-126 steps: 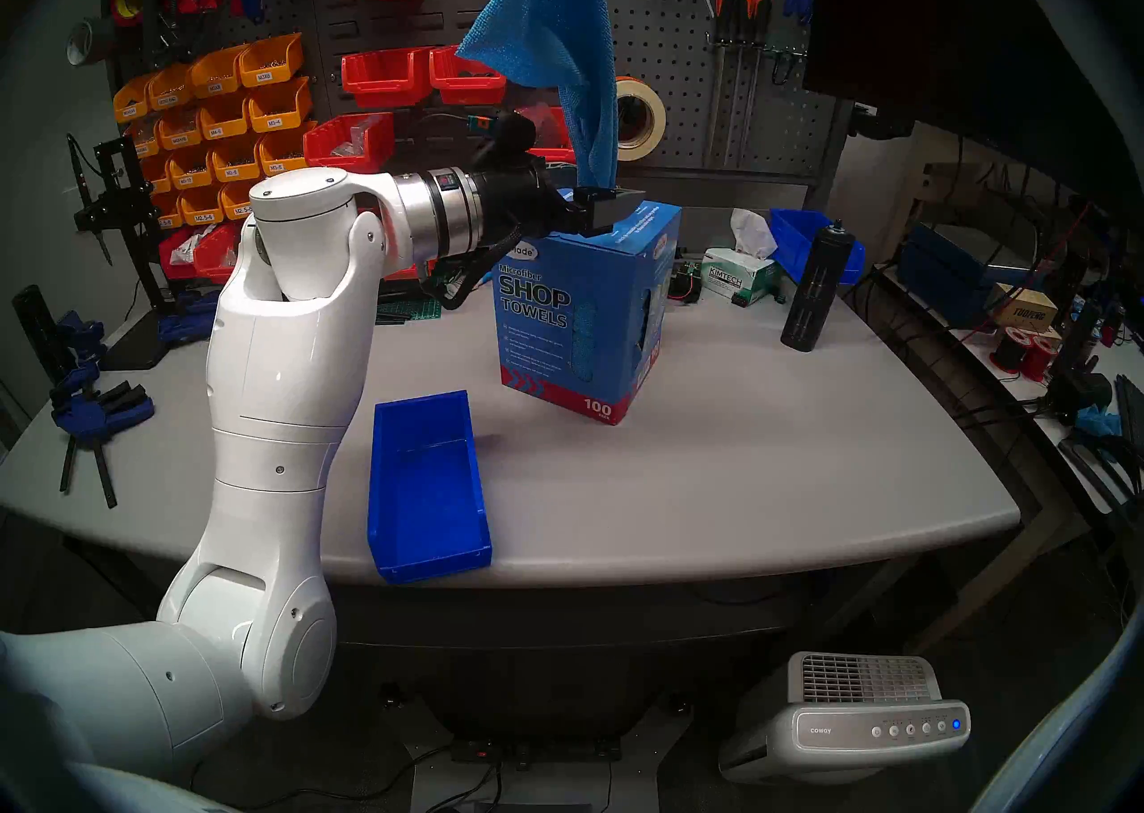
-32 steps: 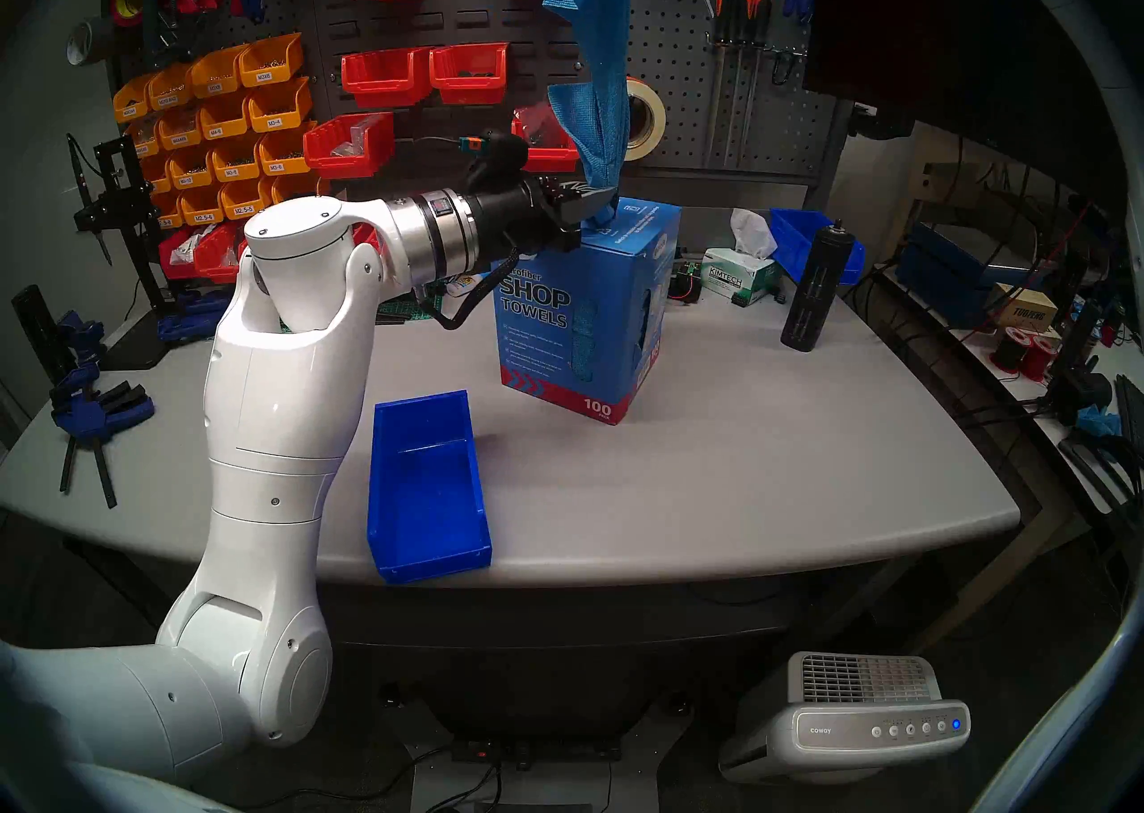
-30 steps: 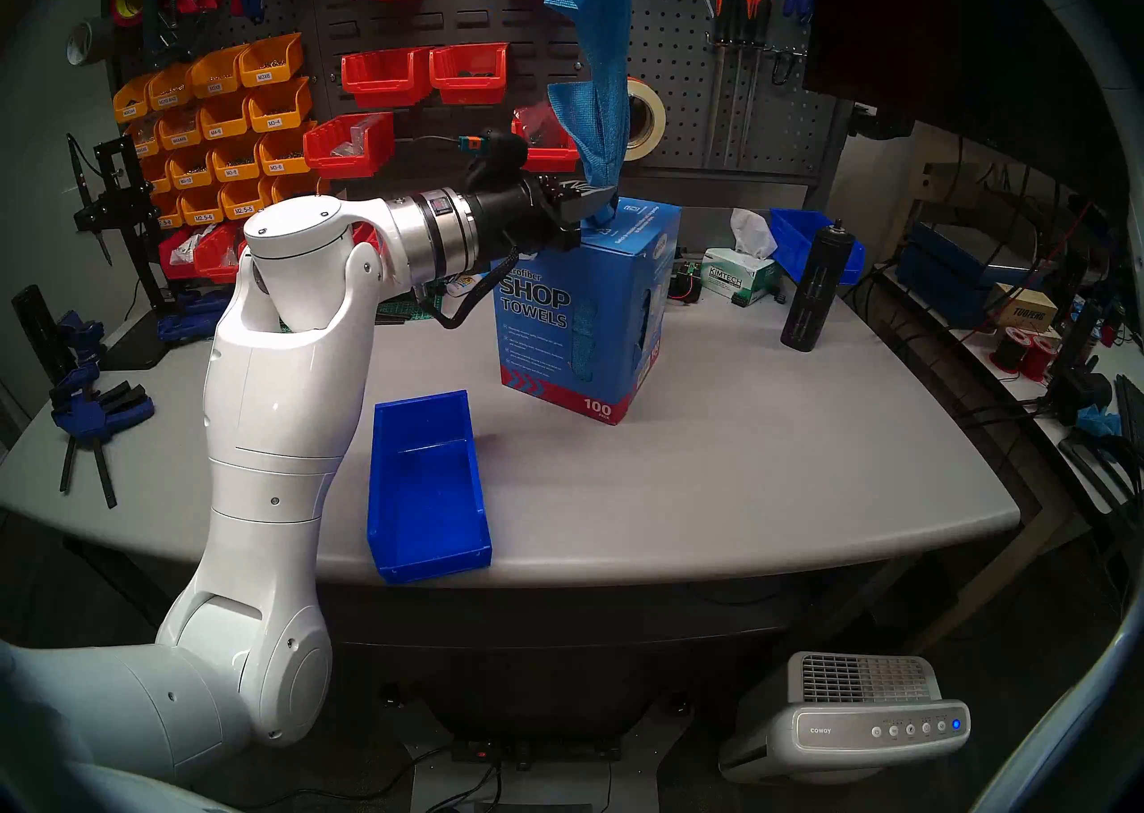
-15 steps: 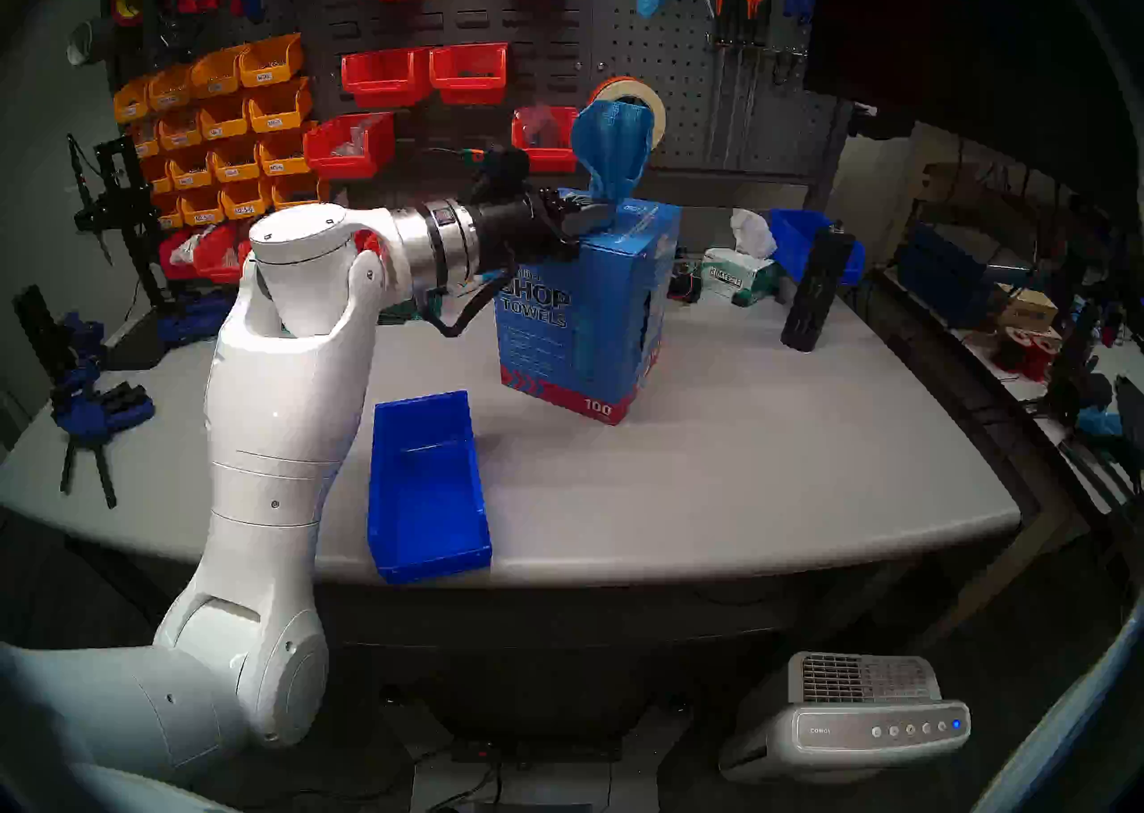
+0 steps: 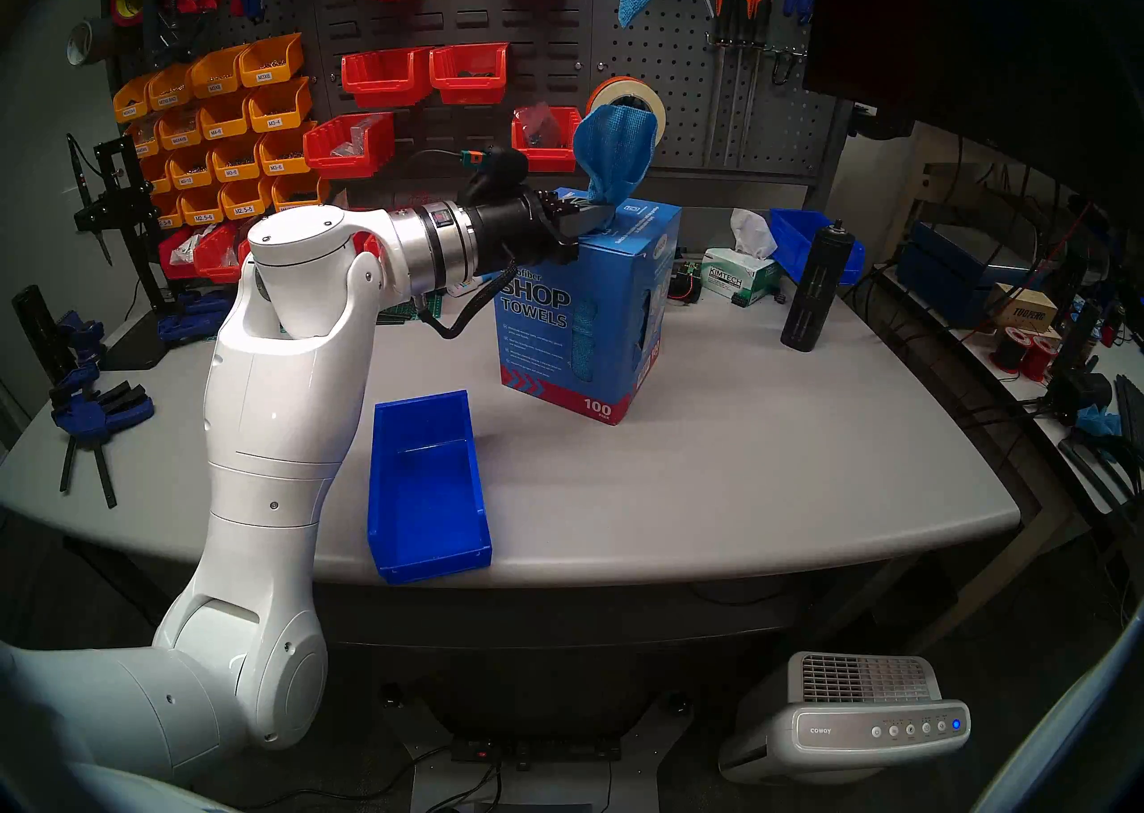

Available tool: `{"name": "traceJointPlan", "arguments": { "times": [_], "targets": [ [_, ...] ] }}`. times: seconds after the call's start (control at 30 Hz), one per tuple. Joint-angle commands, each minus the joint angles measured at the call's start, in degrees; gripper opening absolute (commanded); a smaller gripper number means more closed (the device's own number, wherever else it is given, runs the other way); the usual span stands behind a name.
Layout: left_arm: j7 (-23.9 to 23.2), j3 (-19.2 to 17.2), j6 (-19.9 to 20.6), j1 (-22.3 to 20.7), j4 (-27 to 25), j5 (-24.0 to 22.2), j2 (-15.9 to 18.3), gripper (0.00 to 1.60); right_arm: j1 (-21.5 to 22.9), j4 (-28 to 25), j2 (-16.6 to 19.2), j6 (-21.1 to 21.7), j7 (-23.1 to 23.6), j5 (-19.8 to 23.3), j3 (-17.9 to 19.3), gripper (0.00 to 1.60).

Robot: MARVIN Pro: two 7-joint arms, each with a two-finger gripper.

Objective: Take out a shop towel

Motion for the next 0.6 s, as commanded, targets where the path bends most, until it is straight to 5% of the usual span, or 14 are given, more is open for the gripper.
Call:
{"name": "traceJointPlan", "arguments": {
  "times": [0.0, 0.23, 0.3, 0.33, 0.37, 0.57],
  "targets": [
    [0.1, -1.3, -0.7, -3.2, -1.2, -0.2, -0.1, 0.0, -2.5, -4.6, 6.8, 1.7, -1.0, 1.1, 2.1, 0.0],
    [0.0, -1.6, -0.8, -3.5, -1.2, 0.0, 0.3, 0.0, -4.6, -7.7, 10.5, 2.7, -1.7, 2.5, 3.7, 0.0],
    [0.1, -1.6, -0.9, -3.7, -1.4, 0.3, 0.5, 1.36, -5.9, -8.9, 11.9, 3.0, -2.3, 3.1, 4.5, 0.0],
    [0.1, -1.6, -0.9, -3.7, -1.4, 0.3, 0.5, 1.36, -5.9, -8.9, 11.9, 3.0, -2.3, 3.1, 4.5, 0.0],
    [0.1, -1.6, -0.9, -3.7, -1.3, 0.3, 0.5, 1.6, -6.1, -9.7, 13.1, 2.5, -2.5, 3.6, 4.2, 0.0],
    [0.1, -1.4, -0.8, -3.7, -1.5, 0.6, 0.6, 1.6, -7.3, -11.4, 14.7, 1.9, -3.9, 5.2, 5.2, 0.0]
  ]
}}
